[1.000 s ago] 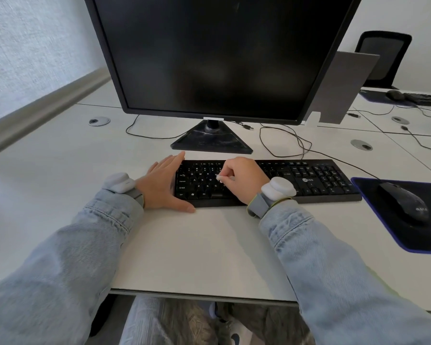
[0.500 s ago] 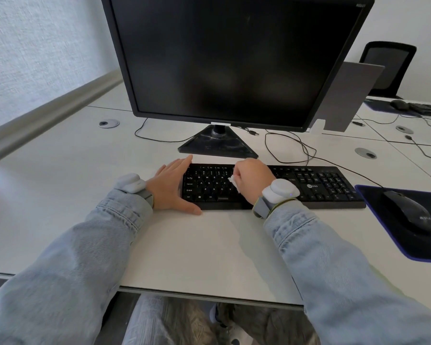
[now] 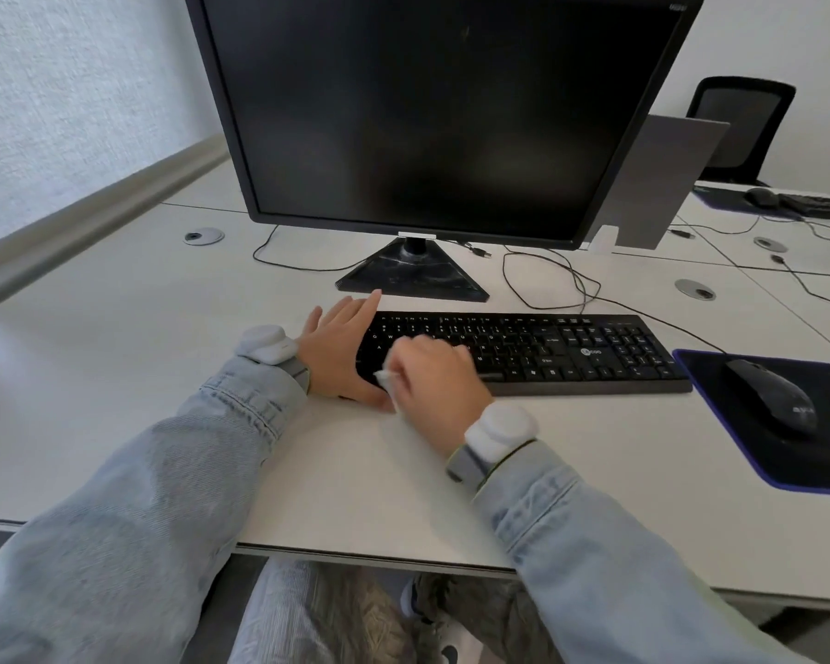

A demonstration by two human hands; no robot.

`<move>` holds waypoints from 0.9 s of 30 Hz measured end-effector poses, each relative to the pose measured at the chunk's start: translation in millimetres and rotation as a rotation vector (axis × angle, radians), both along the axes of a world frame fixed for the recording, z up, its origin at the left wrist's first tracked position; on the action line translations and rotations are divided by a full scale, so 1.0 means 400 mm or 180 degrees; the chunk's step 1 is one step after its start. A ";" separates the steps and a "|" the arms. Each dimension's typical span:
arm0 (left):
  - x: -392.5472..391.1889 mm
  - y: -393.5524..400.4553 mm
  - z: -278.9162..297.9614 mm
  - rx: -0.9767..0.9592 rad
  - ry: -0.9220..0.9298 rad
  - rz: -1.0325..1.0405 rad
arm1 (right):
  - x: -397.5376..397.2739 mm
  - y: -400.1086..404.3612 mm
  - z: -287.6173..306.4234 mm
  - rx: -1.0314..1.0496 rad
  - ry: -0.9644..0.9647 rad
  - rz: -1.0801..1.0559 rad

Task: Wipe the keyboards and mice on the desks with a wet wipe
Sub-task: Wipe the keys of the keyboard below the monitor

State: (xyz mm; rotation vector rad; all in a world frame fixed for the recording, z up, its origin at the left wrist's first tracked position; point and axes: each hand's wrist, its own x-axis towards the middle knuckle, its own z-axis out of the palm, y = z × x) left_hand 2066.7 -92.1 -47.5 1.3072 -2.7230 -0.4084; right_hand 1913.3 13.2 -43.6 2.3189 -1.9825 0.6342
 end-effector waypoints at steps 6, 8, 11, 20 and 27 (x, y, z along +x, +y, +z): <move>-0.075 0.014 0.027 -0.0173 -0.0338 -0.0079 | -0.038 0.029 -0.001 0.0038 0.0098 0.0031; -0.095 0.017 0.036 -0.0194 -0.0433 -0.0135 | -0.077 0.045 -0.004 0.0051 0.0115 -0.0015; -0.138 0.021 0.044 -0.0201 -0.0506 -0.0224 | -0.155 0.071 -0.009 0.0153 0.0137 -0.0272; -0.366 0.051 0.046 -0.0199 -0.0427 -0.0447 | -0.374 0.142 -0.005 0.0386 0.0117 -0.0798; -0.488 0.047 0.027 -0.0216 -0.0420 -0.0454 | -0.560 0.189 0.002 0.0632 -0.0094 -0.1159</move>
